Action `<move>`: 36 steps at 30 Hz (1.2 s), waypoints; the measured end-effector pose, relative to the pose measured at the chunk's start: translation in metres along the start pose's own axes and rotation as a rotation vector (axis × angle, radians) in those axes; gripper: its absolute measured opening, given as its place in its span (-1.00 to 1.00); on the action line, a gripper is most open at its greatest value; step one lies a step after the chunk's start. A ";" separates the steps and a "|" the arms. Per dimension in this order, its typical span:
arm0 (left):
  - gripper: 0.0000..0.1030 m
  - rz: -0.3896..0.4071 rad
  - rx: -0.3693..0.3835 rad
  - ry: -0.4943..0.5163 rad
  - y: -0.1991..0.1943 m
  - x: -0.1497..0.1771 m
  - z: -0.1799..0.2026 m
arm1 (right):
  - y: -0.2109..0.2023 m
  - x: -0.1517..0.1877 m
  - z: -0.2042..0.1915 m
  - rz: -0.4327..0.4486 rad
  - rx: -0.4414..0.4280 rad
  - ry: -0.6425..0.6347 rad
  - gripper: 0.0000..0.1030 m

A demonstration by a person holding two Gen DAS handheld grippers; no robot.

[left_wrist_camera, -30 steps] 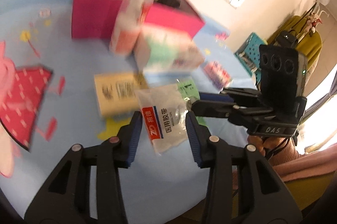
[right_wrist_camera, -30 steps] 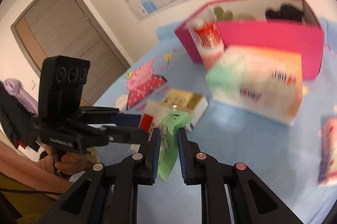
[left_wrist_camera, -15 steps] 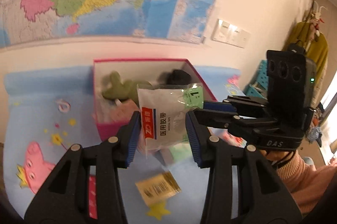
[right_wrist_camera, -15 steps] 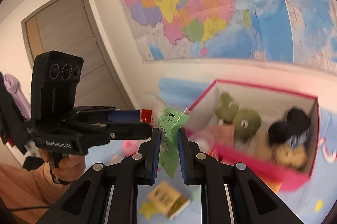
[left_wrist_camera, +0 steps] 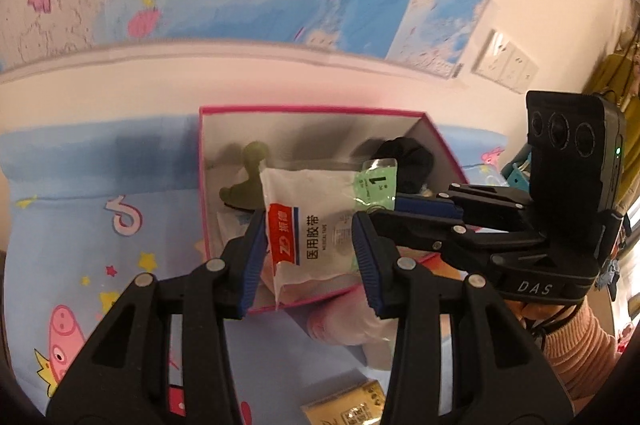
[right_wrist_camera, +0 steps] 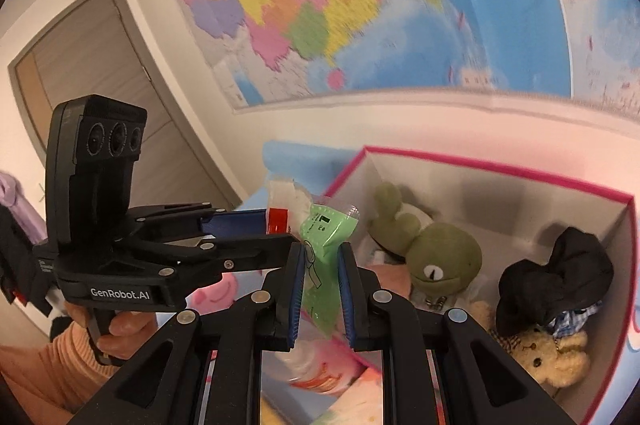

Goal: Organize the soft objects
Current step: 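Carry the tape pack into the pink box and open the right gripper, then move the right tool to the floral tissue pack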

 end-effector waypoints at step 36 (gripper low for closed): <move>-0.03 0.132 0.071 0.116 -0.049 0.076 0.080 | -0.119 0.108 0.039 0.004 0.256 0.068 -0.06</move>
Point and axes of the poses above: each gripper's, at about its wrist camera, not at the fingertips, and y roughly the way its jaws point, z to its right, x to its underside, the point moved 10 cm from there along y, roughly the way its jaws point, and after that the axes turned 13 degrees about -z, right-handed, at the moved point
